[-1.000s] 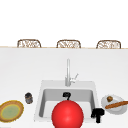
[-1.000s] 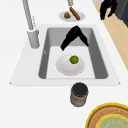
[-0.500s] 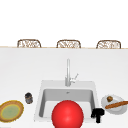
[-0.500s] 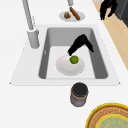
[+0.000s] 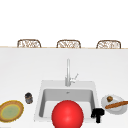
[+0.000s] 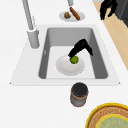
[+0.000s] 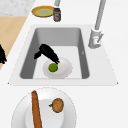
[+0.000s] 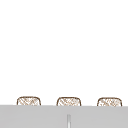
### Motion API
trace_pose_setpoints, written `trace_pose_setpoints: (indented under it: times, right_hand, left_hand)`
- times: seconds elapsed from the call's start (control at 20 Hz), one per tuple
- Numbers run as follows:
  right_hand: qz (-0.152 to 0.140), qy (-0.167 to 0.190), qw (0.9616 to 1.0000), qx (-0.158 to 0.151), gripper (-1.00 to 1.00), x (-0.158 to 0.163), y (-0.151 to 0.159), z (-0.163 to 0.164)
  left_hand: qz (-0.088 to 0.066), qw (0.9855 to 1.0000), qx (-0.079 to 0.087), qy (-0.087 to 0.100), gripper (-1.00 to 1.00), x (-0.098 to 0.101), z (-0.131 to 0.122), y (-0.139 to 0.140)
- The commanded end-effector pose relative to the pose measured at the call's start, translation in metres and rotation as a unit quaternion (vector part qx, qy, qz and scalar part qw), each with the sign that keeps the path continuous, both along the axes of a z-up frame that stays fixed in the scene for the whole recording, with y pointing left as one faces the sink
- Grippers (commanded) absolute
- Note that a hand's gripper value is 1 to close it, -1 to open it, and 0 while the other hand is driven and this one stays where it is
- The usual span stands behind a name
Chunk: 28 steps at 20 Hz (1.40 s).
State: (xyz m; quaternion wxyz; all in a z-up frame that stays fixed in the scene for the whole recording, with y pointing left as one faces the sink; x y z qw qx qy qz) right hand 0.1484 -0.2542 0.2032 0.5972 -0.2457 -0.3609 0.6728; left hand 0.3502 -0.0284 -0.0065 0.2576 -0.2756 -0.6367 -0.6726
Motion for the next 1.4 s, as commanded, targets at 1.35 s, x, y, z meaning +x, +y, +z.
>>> trace_pose_setpoints:
  times: [1.35]
  right_hand:
    - [0.000,0.000,1.0000,0.000,0.00,0.000,0.000,0.000]
  left_hand:
    - [-0.011,0.9988,-0.033,0.034,-1.00,0.069,-0.088,-0.017]
